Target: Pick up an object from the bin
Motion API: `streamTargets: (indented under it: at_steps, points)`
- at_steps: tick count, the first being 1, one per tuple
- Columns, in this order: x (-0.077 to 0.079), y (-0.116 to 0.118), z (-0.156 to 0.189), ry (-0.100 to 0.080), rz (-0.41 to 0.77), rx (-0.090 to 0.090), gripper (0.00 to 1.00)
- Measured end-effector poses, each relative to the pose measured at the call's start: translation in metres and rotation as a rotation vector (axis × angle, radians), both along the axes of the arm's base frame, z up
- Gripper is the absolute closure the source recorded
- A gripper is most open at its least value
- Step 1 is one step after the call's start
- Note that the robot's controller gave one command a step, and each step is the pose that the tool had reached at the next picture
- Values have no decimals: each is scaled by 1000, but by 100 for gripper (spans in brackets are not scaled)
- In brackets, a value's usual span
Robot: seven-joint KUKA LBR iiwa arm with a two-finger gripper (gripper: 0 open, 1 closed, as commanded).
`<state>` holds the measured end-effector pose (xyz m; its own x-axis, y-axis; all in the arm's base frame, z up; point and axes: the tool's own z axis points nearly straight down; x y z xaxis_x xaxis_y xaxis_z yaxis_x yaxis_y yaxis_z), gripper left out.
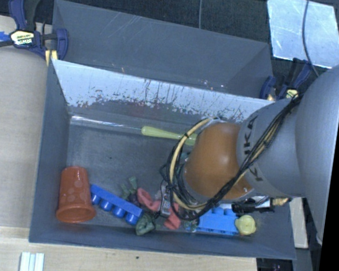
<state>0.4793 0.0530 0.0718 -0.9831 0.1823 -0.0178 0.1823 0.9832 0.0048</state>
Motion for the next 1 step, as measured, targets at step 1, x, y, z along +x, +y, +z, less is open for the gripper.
streamTargets:
  at_steps: [1]
  points:
    - [2, -1, 0, 1, -8, 0, 100]
